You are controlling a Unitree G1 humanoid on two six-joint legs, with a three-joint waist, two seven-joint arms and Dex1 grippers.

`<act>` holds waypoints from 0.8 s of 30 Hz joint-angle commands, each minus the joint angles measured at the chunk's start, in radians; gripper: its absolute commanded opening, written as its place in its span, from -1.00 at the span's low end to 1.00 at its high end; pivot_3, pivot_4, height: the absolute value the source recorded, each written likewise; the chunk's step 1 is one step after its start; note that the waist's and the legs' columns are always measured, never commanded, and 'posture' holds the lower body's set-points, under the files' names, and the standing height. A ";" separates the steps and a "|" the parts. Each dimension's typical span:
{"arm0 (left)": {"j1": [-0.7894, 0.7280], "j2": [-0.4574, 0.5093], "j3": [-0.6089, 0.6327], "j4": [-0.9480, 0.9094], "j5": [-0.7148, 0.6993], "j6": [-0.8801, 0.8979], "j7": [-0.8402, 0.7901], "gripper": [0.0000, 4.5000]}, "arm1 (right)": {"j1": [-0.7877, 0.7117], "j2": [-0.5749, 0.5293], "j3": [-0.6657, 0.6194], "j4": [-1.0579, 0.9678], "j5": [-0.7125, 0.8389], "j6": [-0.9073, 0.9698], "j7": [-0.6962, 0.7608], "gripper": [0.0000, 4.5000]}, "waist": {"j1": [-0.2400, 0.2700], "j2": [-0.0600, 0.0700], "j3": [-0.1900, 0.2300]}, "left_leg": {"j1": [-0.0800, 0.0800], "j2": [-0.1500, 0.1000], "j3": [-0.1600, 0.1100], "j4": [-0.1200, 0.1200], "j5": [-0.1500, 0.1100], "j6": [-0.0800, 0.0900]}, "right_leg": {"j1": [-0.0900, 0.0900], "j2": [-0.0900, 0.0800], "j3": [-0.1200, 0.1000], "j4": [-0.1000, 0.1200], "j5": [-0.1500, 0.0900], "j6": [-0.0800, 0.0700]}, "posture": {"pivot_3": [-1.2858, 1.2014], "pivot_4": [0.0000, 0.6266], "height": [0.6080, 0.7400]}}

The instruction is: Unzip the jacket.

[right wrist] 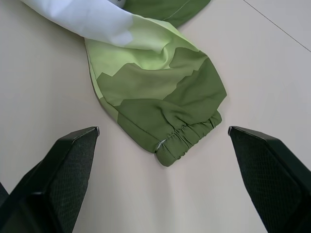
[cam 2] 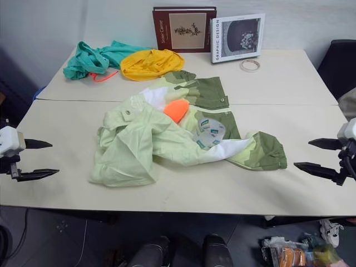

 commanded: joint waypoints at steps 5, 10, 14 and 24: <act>-0.010 -0.009 0.004 -0.009 -0.008 -0.004 0.012 1.00 | -0.010 -0.009 -0.026 0.007 0.008 -0.011 -0.001 0.98 | -0.001 0.000 0.000 | 0.000 0.001 0.001 0.000 0.000 -0.001 | 0.000 0.001 0.000 0.000 0.000 0.000 | 0.03 -0.52 1.00; -0.028 -0.023 0.001 -0.030 -0.026 0.019 0.015 1.00 | -0.026 -0.011 -0.014 0.015 0.005 -0.013 -0.010 0.98 | -0.001 0.000 0.000 | 0.000 0.001 0.002 0.000 0.000 -0.001 | 0.000 0.001 0.001 0.000 0.000 0.000 | 0.03 -0.52 1.00; -0.051 -0.026 -0.004 -0.045 -0.057 0.098 -0.007 1.00 | -0.057 -0.011 -0.001 0.011 0.018 0.019 -0.019 0.98 | -0.001 0.000 0.000 | 0.000 0.001 0.002 0.000 0.000 -0.001 | 0.000 0.001 0.001 0.000 0.000 0.000 | 0.03 -0.52 1.00; -0.312 -0.113 -0.064 -0.301 -0.297 0.494 -0.019 1.00 | -0.264 -0.032 0.151 -0.032 0.013 -0.017 0.027 0.98 | 0.001 0.000 0.000 | 0.000 0.001 0.002 0.003 0.000 -0.001 | 0.000 0.001 0.001 0.002 0.000 0.000 | 0.03 -0.52 1.00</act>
